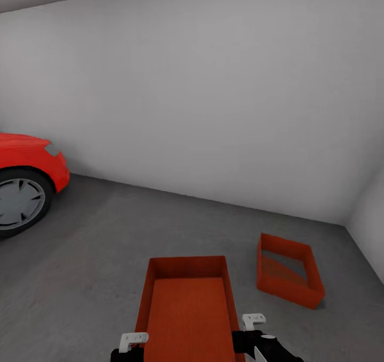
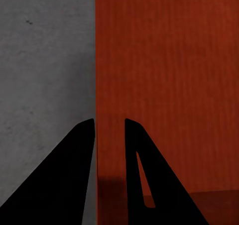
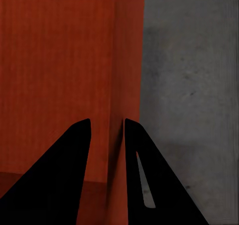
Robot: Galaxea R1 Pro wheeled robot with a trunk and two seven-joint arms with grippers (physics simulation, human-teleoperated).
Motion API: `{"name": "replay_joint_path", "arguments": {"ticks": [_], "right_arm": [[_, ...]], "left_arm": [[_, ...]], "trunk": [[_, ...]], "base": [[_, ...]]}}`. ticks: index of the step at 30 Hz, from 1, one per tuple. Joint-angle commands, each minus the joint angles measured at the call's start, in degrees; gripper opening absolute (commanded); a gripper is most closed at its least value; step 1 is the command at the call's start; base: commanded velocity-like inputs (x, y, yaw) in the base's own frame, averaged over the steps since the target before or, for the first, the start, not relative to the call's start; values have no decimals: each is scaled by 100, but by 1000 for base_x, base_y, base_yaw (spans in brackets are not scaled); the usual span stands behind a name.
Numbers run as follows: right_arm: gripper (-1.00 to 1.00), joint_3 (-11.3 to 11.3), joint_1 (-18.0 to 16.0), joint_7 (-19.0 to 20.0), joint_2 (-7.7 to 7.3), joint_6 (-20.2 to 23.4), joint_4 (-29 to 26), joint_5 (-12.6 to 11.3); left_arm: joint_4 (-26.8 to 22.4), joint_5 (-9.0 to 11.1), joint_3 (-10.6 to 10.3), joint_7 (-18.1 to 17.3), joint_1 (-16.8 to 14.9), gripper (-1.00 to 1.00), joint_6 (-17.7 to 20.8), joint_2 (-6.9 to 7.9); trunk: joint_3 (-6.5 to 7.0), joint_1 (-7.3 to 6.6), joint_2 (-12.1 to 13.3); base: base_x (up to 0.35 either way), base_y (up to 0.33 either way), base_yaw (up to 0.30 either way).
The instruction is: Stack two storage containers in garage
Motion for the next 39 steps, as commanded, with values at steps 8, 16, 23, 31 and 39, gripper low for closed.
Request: {"name": "replay_joint_path", "arguments": {"ticks": [8, 16, 23, 31, 39], "right_arm": [[-100, 67, -1, 436, -28, 35, 15, -68], [-100, 67, -1, 437, -28, 35, 15, -68], [-100, 67, -1, 437, -28, 35, 15, -68], [-100, 67, -1, 437, -28, 35, 15, -68], [-100, 67, -1, 437, -28, 35, 15, -68]], "left_arm": [[-22, 35, -60, -4, -5, -100, -127, 132], [-23, 34, -60, -4, -5, -100, -127, 132], [-21, 34, -60, -4, -5, -100, -127, 132], [-21, 34, -60, -4, -5, -100, -127, 132], [-22, 34, -60, -4, -5, -100, -127, 132]], "trunk": [[-6, 1, -3], [-6, 1, -3], [-6, 1, -3], [-6, 1, -3], [-6, 1, -3]], "base": [[100, 0, -285], [100, 0, -286], [100, 0, -286], [113, 0, -286], [147, 0, -282]]}}
